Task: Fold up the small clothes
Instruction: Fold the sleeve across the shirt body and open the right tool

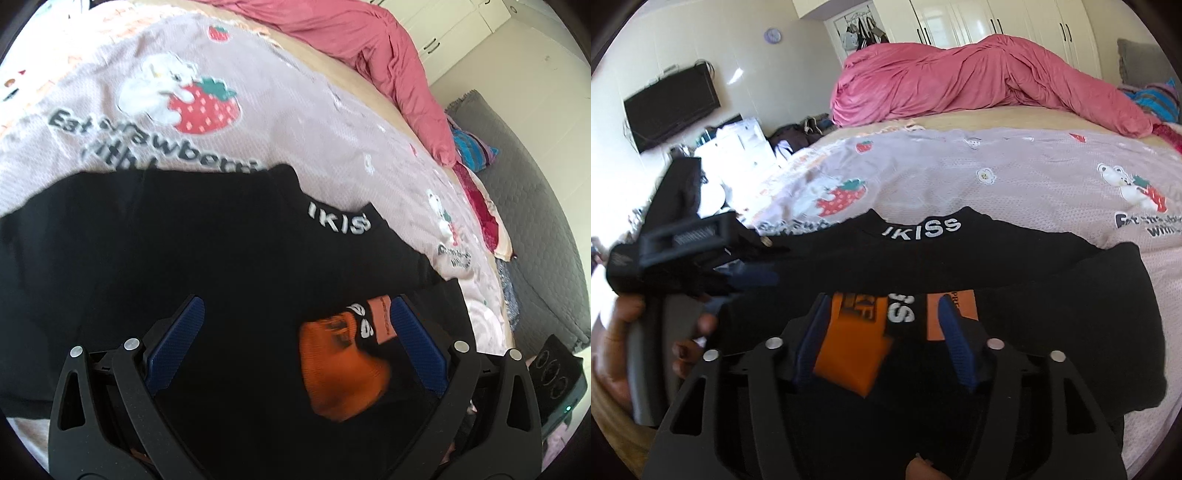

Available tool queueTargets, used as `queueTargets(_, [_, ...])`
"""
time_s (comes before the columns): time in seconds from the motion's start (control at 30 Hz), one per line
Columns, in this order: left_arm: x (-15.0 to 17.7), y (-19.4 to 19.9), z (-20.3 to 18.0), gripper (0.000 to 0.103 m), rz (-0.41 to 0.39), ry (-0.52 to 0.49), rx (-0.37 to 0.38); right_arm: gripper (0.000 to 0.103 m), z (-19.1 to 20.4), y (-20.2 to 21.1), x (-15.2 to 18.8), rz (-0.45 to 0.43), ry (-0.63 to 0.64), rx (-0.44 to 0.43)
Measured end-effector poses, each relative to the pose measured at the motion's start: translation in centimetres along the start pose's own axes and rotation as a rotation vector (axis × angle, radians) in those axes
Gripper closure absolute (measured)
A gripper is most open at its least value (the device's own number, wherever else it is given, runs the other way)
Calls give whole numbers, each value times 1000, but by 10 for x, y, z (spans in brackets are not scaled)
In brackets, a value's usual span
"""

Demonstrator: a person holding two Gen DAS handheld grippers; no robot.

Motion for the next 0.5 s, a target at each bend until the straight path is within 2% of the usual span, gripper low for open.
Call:
queueTargets(0.1, [8,-6,-4,8,23,4,41,40,-13,13,-1,-15,-29,34])
queueTargets(0.27, [23,-19,-15,10,64,-10,58,37,-50,37,0,-45,-136,105])
queueTargets(0.33, [29,-24,-20,15,75,-16,73,37,-60,44,-1,-57,-162,126])
queueTargets(0.4, [34,-29,-27,28,85,-42,72,37,-69,50,-4,-73,-182,145])
queueTargets(0.5, [39,-38,-32,32,86,-72,48,37,-79,54,-6,-87,-210,156])
Point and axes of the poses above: each gripper's, at about its wrist camera, not at the fingertips, and y roughly against the way its jaws point, z to its left, x to its underside, the point moved 4 cm from there along -y, roughly the way its jaws point, and after that the axes turned 4 degrees about -z, right-handed, at the moved point
